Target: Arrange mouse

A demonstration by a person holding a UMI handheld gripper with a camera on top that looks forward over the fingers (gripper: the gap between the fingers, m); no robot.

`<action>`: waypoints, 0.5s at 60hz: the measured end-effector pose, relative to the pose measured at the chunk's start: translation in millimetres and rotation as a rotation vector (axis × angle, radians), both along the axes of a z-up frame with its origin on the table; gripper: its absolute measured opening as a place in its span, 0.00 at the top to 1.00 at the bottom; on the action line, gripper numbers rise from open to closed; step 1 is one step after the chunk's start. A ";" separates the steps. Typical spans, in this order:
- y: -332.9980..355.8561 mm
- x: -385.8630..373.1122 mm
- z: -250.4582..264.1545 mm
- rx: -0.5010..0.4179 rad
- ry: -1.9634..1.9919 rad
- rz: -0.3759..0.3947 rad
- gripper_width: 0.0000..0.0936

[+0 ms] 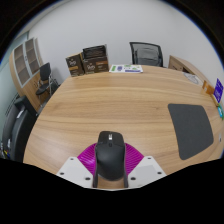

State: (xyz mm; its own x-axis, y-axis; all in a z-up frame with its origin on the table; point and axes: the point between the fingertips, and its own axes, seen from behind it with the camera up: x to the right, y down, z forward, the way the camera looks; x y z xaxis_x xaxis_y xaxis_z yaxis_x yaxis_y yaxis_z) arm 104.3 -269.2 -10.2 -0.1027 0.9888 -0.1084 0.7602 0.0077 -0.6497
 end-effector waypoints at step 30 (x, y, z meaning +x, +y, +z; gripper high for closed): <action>83.2 -25.0 111.9 0.006 0.111 -0.071 0.64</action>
State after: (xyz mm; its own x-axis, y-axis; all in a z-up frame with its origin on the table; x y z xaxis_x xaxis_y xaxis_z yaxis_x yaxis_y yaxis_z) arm 79.3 -186.0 101.7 -0.0437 0.9946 -0.0943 0.6822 -0.0393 -0.7301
